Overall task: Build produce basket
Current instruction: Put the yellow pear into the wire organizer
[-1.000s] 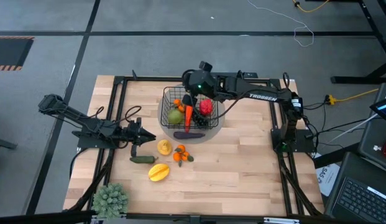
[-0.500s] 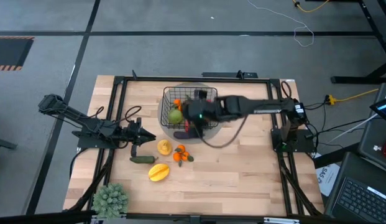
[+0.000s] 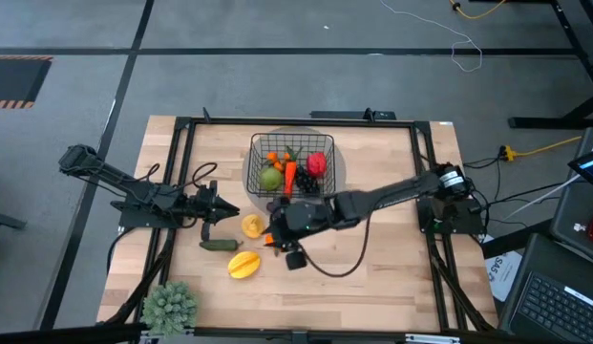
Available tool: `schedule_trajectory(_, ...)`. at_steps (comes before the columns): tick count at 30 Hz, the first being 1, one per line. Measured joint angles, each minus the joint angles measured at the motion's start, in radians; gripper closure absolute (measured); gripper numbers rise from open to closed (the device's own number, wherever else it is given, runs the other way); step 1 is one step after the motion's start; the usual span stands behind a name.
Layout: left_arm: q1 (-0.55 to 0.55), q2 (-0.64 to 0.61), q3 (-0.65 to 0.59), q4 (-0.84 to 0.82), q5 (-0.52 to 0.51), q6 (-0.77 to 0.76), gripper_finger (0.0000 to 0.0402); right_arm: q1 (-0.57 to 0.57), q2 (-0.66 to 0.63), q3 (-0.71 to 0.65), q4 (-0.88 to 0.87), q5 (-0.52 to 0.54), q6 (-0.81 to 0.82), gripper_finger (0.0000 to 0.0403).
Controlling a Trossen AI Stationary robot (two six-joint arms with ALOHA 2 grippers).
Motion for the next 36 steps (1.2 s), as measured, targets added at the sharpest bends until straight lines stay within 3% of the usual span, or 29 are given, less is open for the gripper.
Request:
schedule_trajectory(5,0.000,-0.001,0.000,-0.002,0.000,0.000,0.0360,0.006,0.017,-0.194,0.390,0.116,0.029,0.0268)
schedule_trajectory(9,0.000,0.000,0.000,-0.013,0.000,0.000,0.0360,-0.011,0.020,-0.306,0.532,0.212,0.098,0.0268)
schedule_trajectory(11,0.000,0.000,0.000,-0.015,-0.001,0.000,0.0360,-0.022,0.034,-0.337,0.593,0.212,0.135,0.0268)
schedule_trajectory(18,0.000,0.000,0.000,-0.018,-0.005,0.000,0.0360,-0.040,0.113,-0.352,0.680,0.207,0.190,0.0268)
schedule_trajectory(24,0.000,0.000,0.000,-0.019,-0.005,0.000,0.0360,-0.040,0.159,-0.352,0.729,0.300,0.189,0.0268)
schedule_trajectory(36,0.000,0.000,0.000,-0.019,-0.004,0.000,0.0360,-0.040,0.228,-0.351,0.838,0.304,0.206,0.0268)
